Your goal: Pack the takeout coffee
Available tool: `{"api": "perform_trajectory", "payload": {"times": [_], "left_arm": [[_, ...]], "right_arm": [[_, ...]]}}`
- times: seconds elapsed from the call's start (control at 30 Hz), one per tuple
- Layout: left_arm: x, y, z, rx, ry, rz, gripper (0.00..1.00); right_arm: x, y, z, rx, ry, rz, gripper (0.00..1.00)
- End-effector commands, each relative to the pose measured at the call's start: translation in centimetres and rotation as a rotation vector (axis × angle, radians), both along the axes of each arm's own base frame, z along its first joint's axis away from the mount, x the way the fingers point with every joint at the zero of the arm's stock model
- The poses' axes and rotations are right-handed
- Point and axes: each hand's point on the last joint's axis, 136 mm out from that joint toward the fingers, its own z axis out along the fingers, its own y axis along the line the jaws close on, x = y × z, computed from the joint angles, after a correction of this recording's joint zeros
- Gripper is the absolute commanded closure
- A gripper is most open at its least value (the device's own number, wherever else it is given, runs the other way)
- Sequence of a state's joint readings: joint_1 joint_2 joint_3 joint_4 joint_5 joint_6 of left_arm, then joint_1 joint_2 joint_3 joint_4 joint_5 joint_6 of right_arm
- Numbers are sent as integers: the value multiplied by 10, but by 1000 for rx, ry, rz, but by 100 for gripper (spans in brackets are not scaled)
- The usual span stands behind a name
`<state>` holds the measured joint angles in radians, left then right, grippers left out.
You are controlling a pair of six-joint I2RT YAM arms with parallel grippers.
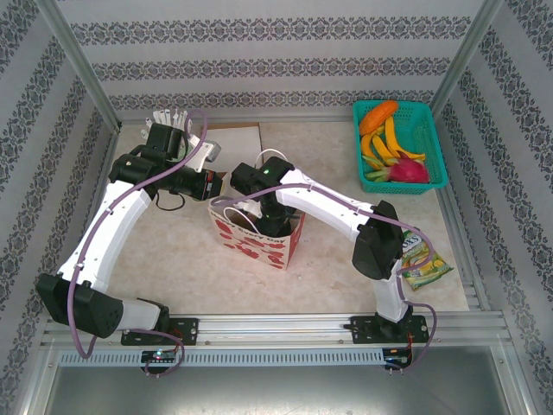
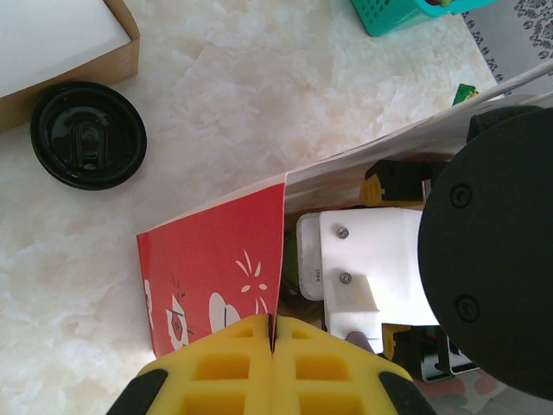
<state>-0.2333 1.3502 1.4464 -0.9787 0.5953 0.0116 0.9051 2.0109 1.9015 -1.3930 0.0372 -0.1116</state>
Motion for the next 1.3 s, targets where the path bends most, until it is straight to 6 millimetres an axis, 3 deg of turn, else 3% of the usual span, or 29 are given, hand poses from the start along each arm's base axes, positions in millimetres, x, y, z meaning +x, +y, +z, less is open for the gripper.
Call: {"api": "perform_trajectory", "payload": {"times": [0.0, 1.27], "left_arm": [[1, 1, 7, -30, -28, 0, 100], [0, -1, 6, -43, -29, -6, 100]], "right_arm": [[1, -1, 5, 22, -12, 2, 40], [0, -1, -12, 13, 16, -5, 40]]}}
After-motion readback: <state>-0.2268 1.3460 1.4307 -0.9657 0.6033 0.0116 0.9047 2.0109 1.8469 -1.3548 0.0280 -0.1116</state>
